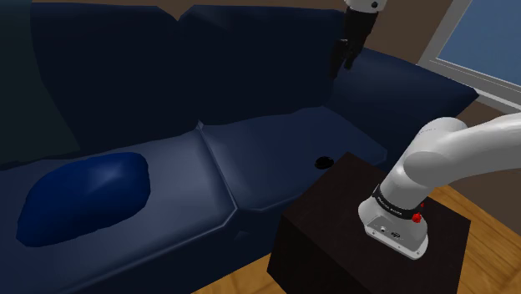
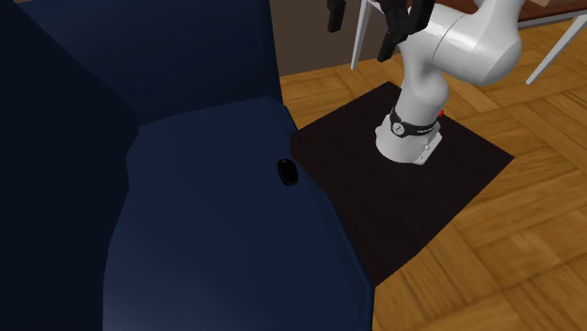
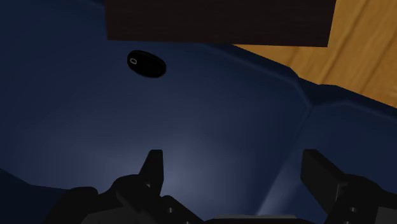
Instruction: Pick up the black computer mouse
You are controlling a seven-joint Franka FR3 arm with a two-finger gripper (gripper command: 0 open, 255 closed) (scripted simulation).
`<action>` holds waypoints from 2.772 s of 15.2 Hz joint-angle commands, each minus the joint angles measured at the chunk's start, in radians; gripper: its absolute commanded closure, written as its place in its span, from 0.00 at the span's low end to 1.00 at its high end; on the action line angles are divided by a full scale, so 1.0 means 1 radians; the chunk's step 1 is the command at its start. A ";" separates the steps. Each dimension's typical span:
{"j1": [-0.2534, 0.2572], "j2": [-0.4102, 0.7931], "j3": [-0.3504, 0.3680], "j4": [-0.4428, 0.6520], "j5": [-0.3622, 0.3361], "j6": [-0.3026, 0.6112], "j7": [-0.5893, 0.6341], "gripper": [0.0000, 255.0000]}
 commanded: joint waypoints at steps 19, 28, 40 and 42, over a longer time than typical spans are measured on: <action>0.005 0.094 -0.286 -0.497 -0.250 0.556 -0.522 0.00; -0.004 0.492 -0.467 -0.545 -0.394 0.993 -0.783 0.00; -0.191 1.180 -0.275 -0.384 0.005 1.508 -1.416 0.00; -0.214 1.222 -0.251 -0.370 0.005 1.538 -1.413 0.00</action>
